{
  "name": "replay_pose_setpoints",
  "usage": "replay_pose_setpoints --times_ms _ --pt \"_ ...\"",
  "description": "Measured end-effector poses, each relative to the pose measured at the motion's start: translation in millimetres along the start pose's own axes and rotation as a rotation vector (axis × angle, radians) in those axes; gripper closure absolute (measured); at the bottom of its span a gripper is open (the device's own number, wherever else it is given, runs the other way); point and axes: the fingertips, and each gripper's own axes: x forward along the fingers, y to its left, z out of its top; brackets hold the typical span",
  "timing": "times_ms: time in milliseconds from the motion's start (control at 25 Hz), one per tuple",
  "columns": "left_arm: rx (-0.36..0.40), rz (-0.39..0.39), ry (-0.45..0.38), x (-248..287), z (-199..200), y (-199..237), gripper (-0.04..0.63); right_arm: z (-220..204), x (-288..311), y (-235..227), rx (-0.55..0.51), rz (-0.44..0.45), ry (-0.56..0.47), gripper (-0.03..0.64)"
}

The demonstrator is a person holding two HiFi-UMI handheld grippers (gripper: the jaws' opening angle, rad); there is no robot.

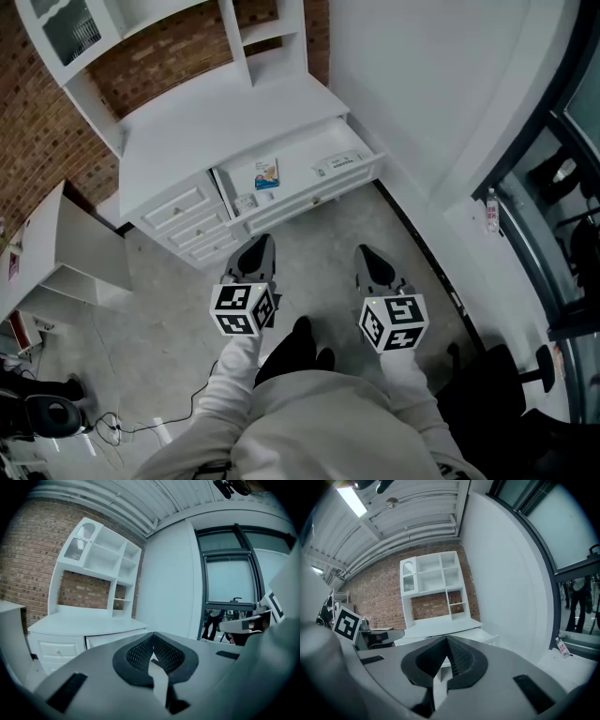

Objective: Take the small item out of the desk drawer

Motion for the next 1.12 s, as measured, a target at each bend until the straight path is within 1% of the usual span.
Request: replay_pose_setpoints --times_ms 280,480,640,800,920,1120 --pt "0.006 0.022 -0.002 33 4 18 0.575 3 29 -15 0.005 -0.005 0.016 0.589" --pt "0.005 0.047 -0.009 68 11 45 0.574 12 67 -26 0.024 0.006 0.02 0.589" --pt "-0.002 0.068 -0.005 99 14 73 0.569 17 107 -33 0.01 0.017 0.038 0.589" --pt "-0.016 0.091 0.005 131 17 104 0.534 23 149 -39 0.011 0.026 0.058 0.589" --pt "-0.031 0.102 0.018 155 21 125 0.484 32 178 -46 0.011 0.025 0.063 0.589" --pt "-0.029 0.12 0.033 192 28 159 0.438 46 227 -53 0.014 0.029 0.069 0.589"
